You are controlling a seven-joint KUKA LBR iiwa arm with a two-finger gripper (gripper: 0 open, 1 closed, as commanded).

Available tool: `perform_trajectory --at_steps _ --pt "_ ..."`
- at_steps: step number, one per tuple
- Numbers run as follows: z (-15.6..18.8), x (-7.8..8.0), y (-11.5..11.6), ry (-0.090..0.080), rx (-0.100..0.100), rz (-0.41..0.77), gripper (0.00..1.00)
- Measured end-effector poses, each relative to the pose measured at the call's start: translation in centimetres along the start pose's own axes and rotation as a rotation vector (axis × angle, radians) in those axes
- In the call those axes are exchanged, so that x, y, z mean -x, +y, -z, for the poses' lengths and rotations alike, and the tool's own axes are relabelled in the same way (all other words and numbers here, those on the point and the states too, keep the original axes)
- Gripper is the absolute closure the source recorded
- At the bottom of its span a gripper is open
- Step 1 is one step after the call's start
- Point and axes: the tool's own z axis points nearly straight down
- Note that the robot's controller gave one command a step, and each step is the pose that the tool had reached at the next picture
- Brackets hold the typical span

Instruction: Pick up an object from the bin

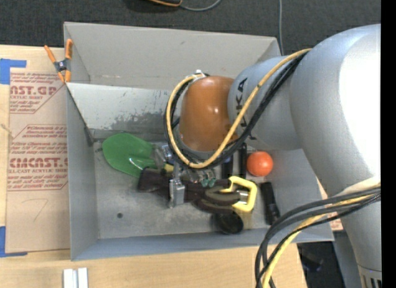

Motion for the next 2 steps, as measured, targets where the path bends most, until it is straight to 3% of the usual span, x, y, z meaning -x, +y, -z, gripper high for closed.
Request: perform_trajectory --at_steps 1,2 --pt "0.6 -0.9 1.3 0.000 0.003 -0.101 0.00" --pt "-0.4 0.1 -0.2 -0.006 0.003 -0.009 0.00"
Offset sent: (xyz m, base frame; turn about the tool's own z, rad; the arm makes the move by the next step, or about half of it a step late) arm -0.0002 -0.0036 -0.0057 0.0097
